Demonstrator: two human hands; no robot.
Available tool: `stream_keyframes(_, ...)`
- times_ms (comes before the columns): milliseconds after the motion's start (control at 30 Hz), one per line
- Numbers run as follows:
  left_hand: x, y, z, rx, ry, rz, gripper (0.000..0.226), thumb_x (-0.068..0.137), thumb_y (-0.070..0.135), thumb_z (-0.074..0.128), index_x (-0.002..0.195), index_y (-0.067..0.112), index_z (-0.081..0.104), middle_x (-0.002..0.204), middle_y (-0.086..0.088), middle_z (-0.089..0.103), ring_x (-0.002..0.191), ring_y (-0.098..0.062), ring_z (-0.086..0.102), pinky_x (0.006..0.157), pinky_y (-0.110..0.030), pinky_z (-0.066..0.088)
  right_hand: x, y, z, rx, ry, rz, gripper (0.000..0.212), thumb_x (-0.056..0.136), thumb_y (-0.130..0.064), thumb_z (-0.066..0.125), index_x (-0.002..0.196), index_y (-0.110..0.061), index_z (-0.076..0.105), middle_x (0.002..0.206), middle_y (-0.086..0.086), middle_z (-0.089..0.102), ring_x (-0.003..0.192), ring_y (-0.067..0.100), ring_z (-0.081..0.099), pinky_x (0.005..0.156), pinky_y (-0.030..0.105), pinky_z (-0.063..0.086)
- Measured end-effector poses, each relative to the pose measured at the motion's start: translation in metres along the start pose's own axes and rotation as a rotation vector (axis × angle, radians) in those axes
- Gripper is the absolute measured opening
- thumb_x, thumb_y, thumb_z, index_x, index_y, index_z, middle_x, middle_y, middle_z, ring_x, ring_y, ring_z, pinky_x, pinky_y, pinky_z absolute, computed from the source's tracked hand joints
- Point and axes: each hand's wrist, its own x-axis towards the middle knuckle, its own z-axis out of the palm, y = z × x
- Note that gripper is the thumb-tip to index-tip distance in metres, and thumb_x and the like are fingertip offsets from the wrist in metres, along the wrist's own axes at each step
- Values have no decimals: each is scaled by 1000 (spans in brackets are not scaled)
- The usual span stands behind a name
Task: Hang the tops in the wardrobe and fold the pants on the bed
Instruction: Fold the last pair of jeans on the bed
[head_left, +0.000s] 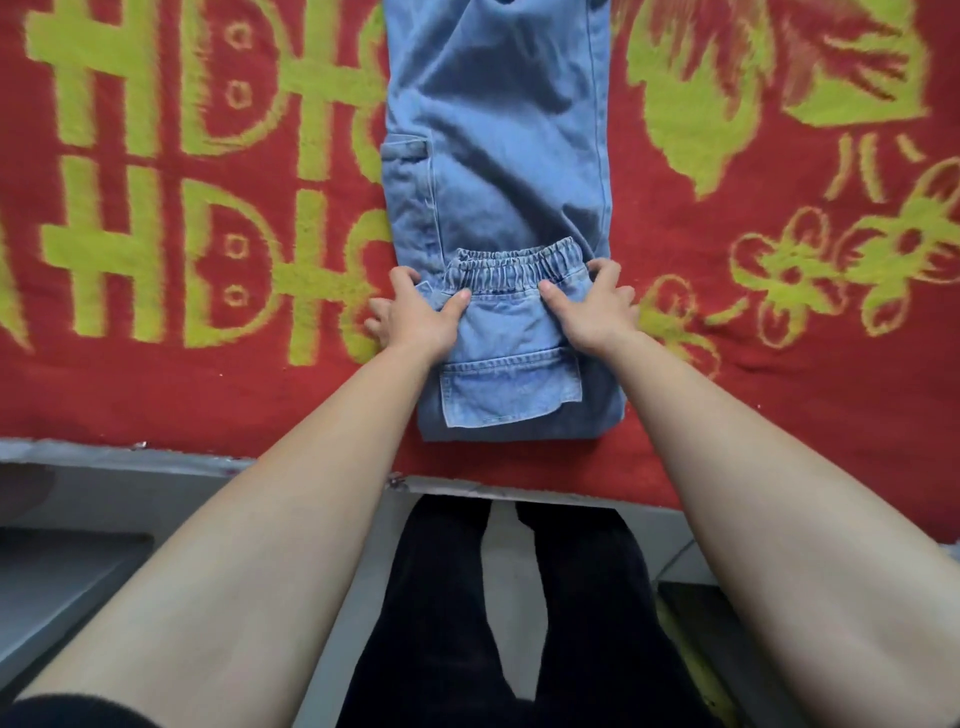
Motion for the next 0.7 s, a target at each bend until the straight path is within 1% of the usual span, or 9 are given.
stream_keyframes(67, 4, 2, 2, 53, 9, 33, 64, 84, 57, 64, 128, 19, 35, 133, -23, 40, 123, -40, 40, 103, -41, 30, 5, -1, 0, -24, -13, -22, 71, 89, -62, 56, 139, -22, 27, 140, 21, 38, 126, 43, 45, 106, 42, 33)
stream_keyframes(167, 1, -2, -1, 27, -8, 99, 60, 87, 52, 64, 125, 17, 33, 126, -19, 45, 108, -38, 52, 93, -41, 38, 4, 6, 0, -60, -8, -103, 66, 92, -61, 53, 136, -19, 27, 136, 18, 47, 120, 41, 52, 97, 41, 38)
stream_keyframes(233, -9, -3, -1, 3, 5, 130, 57, 89, 48, 64, 124, 16, 33, 122, -18, 47, 105, -37, 52, 91, -41, 38, 0, 12, -2, -46, -5, -161, 63, 93, -59, 54, 133, -17, 28, 133, 15, 55, 117, 40, 55, 87, 38, 37)
stream_keyframes(300, -23, -5, 2, -9, 1, 109, 55, 90, 46, 64, 124, 15, 33, 122, -19, 46, 102, -37, 52, 87, -40, 38, -7, 20, -4, -48, -30, -177, 60, 94, -55, 54, 131, -15, 29, 129, 15, 59, 114, 40, 57, 80, 35, 32)
stream_keyframes(400, -49, -21, 14, 2, -49, 41, 54, 90, 44, 64, 124, 15, 33, 124, -19, 45, 102, -38, 54, 87, -39, 38, -27, 42, -4, -74, -103, -144, 56, 93, -55, 55, 126, -17, 30, 125, 13, 60, 111, 39, 59, 78, 35, 32)
stream_keyframes(500, -80, -46, 30, 31, -100, -29, 52, 91, 45, 62, 122, 17, 32, 123, -16, 43, 96, -37, 54, 85, -38, 38, -48, 73, 0, -92, -181, -113, 50, 92, -56, 57, 112, -22, 28, 120, 11, 60, 108, 38, 60, 78, 35, 34)
stream_keyframes(567, -97, -60, 40, 75, -113, -47, 51, 91, 45, 61, 122, 17, 31, 123, -15, 42, 96, -37, 54, 83, -38, 38, -56, 89, 3, -115, -233, -103, 50, 91, -55, 59, 109, -22, 26, 118, 10, 59, 105, 37, 60, 76, 35, 35)
stream_keyframes(633, -102, -67, 42, 105, -120, -57, 52, 90, 45, 62, 122, 17, 32, 124, -16, 42, 100, -39, 55, 87, -40, 40, -59, 95, 5, -134, -270, -99, 51, 90, -54, 61, 109, -21, 27, 120, 12, 58, 106, 37, 59, 76, 36, 36)
stream_keyframes(700, -99, -64, 40, 119, -142, -107, 54, 86, 41, 68, 122, 16, 36, 126, -16, 41, 106, -38, 53, 94, -40, 40, -50, 92, -1, -185, -343, -78, 59, 87, -60, 62, 114, -17, 32, 124, 13, 56, 112, 37, 58, 80, 38, 40)
